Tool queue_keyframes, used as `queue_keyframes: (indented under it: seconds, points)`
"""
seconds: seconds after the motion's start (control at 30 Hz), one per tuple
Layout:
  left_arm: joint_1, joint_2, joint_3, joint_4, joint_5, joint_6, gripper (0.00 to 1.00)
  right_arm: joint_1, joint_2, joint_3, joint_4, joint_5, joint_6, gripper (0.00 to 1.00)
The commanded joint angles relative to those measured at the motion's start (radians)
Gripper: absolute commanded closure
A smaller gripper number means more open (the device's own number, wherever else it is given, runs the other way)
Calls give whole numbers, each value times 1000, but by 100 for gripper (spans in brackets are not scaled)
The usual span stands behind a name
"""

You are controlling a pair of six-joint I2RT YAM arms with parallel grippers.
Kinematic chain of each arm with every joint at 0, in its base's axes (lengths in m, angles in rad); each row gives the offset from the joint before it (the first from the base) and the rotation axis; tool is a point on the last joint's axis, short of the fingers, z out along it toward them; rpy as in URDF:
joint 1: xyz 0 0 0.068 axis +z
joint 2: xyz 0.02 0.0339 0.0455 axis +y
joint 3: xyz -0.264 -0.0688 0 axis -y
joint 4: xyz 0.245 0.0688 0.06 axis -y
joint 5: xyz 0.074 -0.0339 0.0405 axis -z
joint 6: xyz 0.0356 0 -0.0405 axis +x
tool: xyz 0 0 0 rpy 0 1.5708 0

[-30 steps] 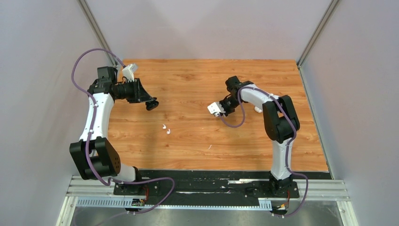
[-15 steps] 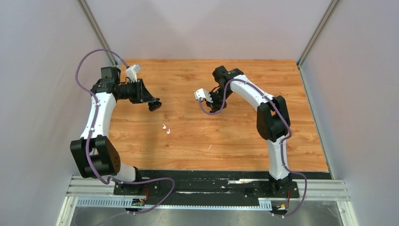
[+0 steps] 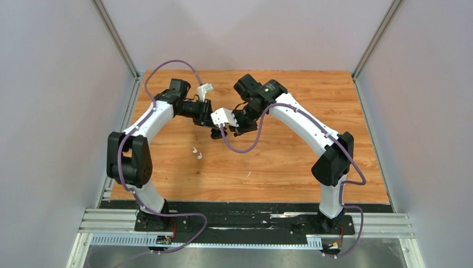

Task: Insert the wireless bluetooth earbuds into the charging case
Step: Pick up the earbud from the center of the board, then place the earbud in the charging case.

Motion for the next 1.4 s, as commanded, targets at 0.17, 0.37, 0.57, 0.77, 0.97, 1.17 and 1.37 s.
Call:
queue_keyframes:
  seconds: [0.17,0.37,0.57,0.77,0.97,1.17,1.37]
  points:
    - [-62,51,92,72,198,-27,100,59,-2,86,45,4,35,100]
    - [-71,44,89,80,242,-46,100,75,29,112,75,23,89,100]
    - [-77,35,90,70,232,-47,100,81,33,113,100,58,86,100]
    - [-78,37,94,73,264,-61,100,85,33,107,110,70,77,100]
    - [-78,33,92,72,287,-64,100,93,27,77,117,94,71,100]
    - [-78,32,90,72,278,-67,100,101,19,61,112,93,78,100]
    - [-78,39,88,86,271,-78,100,105,15,52,81,78,86,100]
